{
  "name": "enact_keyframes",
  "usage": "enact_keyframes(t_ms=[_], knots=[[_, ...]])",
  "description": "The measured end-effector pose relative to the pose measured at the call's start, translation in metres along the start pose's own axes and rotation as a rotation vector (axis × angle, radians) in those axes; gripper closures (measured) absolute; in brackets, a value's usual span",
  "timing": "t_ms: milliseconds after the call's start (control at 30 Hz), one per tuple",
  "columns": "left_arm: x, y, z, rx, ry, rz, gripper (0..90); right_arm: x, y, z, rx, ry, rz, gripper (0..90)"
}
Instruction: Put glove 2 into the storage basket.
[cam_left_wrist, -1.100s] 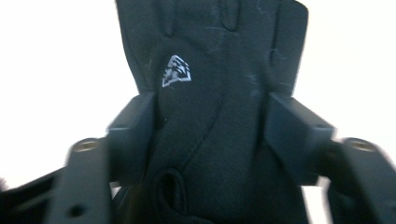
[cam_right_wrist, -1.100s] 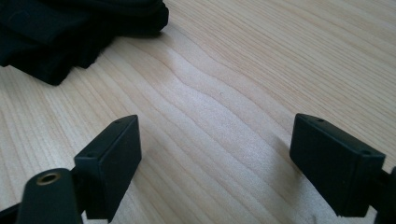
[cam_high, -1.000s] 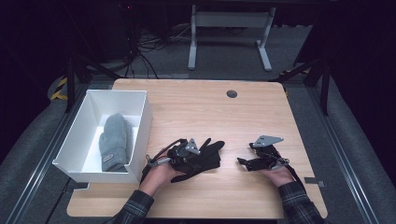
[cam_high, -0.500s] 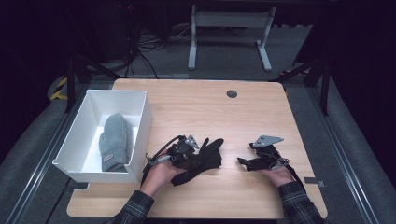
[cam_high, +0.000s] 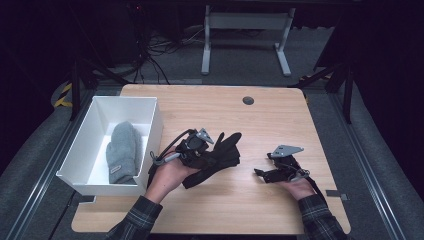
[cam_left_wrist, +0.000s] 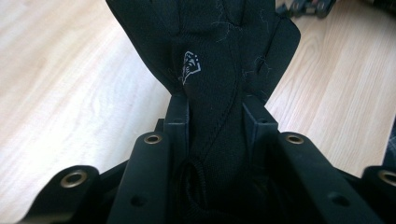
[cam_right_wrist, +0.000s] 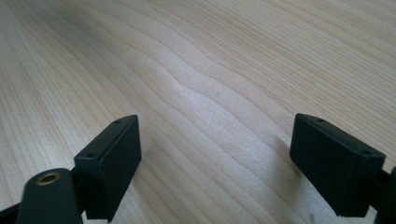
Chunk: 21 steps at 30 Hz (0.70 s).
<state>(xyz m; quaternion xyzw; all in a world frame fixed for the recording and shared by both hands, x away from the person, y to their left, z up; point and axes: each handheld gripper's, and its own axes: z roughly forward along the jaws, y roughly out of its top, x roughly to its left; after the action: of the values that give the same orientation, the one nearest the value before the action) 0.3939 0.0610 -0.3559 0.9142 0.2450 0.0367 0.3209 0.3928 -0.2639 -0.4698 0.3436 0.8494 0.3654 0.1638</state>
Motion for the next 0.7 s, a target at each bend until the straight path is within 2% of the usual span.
enact_keyframes(t_ms=[67,100,233,300,433,533,567,700], knots=[[0.001,0.002,-0.004,-0.009,0.001,-0.004,69.2,0.000,0.000,0.000,0.000,0.000,0.000,17.1],[0.003,0.007,-0.013,-0.013,0.005,-0.002,69.2,0.000,0.000,0.000,0.000,0.000,0.000,17.0],[0.009,0.012,-0.028,-0.029,0.022,-0.011,69.1,0.000,0.000,0.000,0.000,0.000,0.000,17.0],[0.015,0.014,-0.039,-0.048,0.027,-0.034,69.0,0.000,0.000,0.000,0.000,-0.001,0.001,17.1],[0.022,0.016,-0.052,-0.046,0.043,-0.042,69.0,0.000,0.000,0.000,-0.001,-0.003,0.002,17.1],[0.031,0.017,-0.069,-0.052,0.064,-0.053,69.0,0.000,0.000,0.000,0.000,-0.005,0.004,17.1],[0.031,0.017,-0.069,-0.052,0.064,-0.053,69.0,0.000,0.000,0.000,0.000,-0.005,0.004,17.1],[0.043,0.013,-0.090,-0.068,0.114,-0.080,68.9,0.000,0.000,0.000,0.000,-0.005,0.004,17.1]])
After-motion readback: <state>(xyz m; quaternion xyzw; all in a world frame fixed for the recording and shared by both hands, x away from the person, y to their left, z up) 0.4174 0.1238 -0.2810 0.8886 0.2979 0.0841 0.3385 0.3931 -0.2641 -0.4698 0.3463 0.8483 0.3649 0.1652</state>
